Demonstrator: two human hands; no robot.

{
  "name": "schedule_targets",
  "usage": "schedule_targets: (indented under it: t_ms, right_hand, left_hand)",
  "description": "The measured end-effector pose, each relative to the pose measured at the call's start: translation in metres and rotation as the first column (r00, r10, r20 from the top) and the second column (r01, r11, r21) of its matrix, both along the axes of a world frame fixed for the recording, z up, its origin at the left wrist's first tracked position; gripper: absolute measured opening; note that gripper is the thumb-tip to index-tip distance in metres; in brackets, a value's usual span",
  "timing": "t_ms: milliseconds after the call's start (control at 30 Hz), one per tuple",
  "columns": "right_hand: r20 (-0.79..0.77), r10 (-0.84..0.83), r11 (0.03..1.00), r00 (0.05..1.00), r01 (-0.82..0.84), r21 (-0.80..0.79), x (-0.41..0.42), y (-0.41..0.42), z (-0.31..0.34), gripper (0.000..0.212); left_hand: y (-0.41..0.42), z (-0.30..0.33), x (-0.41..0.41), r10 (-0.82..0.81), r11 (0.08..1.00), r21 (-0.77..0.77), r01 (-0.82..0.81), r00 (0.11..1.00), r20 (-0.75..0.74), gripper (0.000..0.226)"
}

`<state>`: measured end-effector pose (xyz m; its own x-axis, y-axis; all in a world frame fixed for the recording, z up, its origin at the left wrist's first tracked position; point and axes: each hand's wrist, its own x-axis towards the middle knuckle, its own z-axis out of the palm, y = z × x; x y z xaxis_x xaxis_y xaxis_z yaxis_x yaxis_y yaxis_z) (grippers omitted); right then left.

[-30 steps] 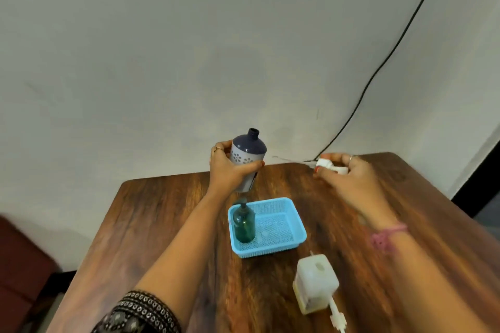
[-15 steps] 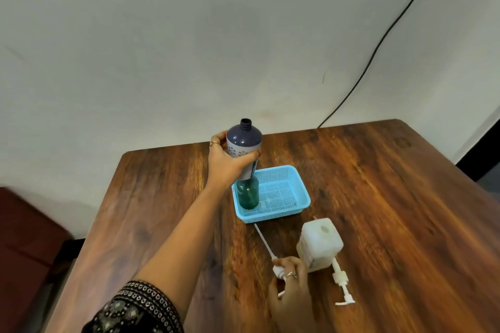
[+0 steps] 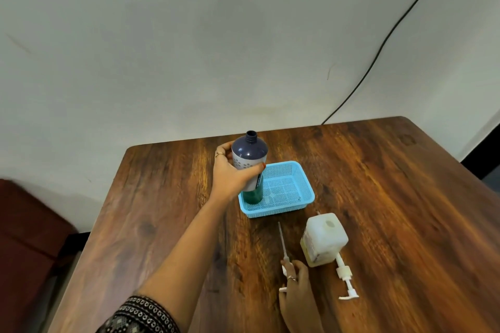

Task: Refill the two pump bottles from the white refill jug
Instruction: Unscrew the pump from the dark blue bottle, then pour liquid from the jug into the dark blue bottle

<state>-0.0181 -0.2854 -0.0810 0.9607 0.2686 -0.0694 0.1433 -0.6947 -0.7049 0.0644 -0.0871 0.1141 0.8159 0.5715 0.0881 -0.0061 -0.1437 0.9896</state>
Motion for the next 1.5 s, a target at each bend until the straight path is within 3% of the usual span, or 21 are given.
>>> schedule_targets:
  t_ms: [33, 100, 167, 267, 400, 467, 533, 600, 667, 800, 900, 1200, 1500]
  right_hand:
    - [-0.028, 0.058, 0.998, 0.998, -0.059, -0.024, -0.002, -0.001, -0.003, 0.049]
    - [0.060, 0.062, 0.998, 0.996, -0.060, -0.029, -0.003, -0.002, -0.009, 0.049]
    - [-0.015, 0.033, 0.997, 0.999, -0.034, -0.070, 0.000, -0.002, -0.003, 0.053]
    - [0.110, 0.105, 0.963, 0.988, -0.073, -0.258, 0.003, -0.007, -0.007, 0.077]
    - [0.154, 0.112, 0.951, 0.982, -0.061, -0.304, 0.000, -0.018, 0.006, 0.077]
    - [0.202, 0.040, 0.986, 0.979, -0.006, -0.164, 0.000, -0.031, 0.037, 0.058]
    - [0.212, -0.185, 0.982, 0.960, 0.190, -0.002, -0.001, -0.044, 0.052, 0.046]
    - [0.161, -0.442, 0.886, 0.883, 0.402, 0.231, 0.006, -0.063, 0.047, 0.059]
    - [0.063, -0.559, 0.789, 0.827, 0.507, 0.348, 0.018, -0.075, 0.037, 0.081]
    - [-0.057, -0.429, 0.833, 0.902, 0.419, 0.361, 0.045, -0.062, 0.049, 0.118]
    - [-0.055, -0.345, 0.837, 0.937, 0.333, 0.434, 0.056, -0.045, 0.049, 0.113]
    - [-0.165, -0.398, 0.806, 0.902, 0.430, 0.406, 0.088, -0.043, 0.026, 0.104]
    - [0.200, -0.315, 0.867, 0.928, 0.196, 0.457, 0.150, -0.042, 0.142, 0.075]
  left_hand:
    - [0.001, 0.000, 0.000, 0.002, 1.000, 0.001, -0.002, 1.000, 0.001, 0.079]
    - [0.000, 0.001, 0.001, 0.006, 1.000, 0.002, -0.006, 1.000, 0.008, 0.079]
    - [0.000, 0.001, 0.003, 0.012, 1.000, 0.014, -0.012, 1.000, 0.008, 0.079]
    - [-0.003, 0.002, 0.005, 0.007, 1.000, 0.029, -0.007, 1.000, 0.015, 0.079]
    - [-0.009, 0.003, 0.010, -0.003, 0.999, 0.035, 0.003, 1.000, 0.011, 0.080]
    - [-0.010, 0.003, 0.012, -0.006, 0.999, 0.042, 0.005, 1.000, 0.010, 0.080]
    - [-0.010, 0.004, 0.013, -0.010, 0.999, 0.047, 0.009, 1.000, 0.017, 0.081]
    - [-0.010, 0.006, 0.014, -0.010, 0.999, 0.052, 0.008, 0.999, 0.031, 0.080]
    - [-0.009, 0.009, 0.016, -0.003, 0.999, 0.050, 0.000, 0.999, 0.045, 0.079]
    - [-0.013, 0.016, 0.019, 0.004, 0.999, 0.051, -0.007, 0.999, 0.052, 0.078]
    - [-0.017, 0.020, 0.021, 0.001, 0.998, 0.059, -0.004, 0.998, 0.063, 0.078]
    - [-0.026, 0.026, 0.036, 0.031, 0.997, 0.075, -0.037, 0.996, 0.083, 0.080]
    - [-0.040, 0.049, 0.062, 0.048, 0.995, 0.079, -0.055, 0.995, 0.086, 0.079]
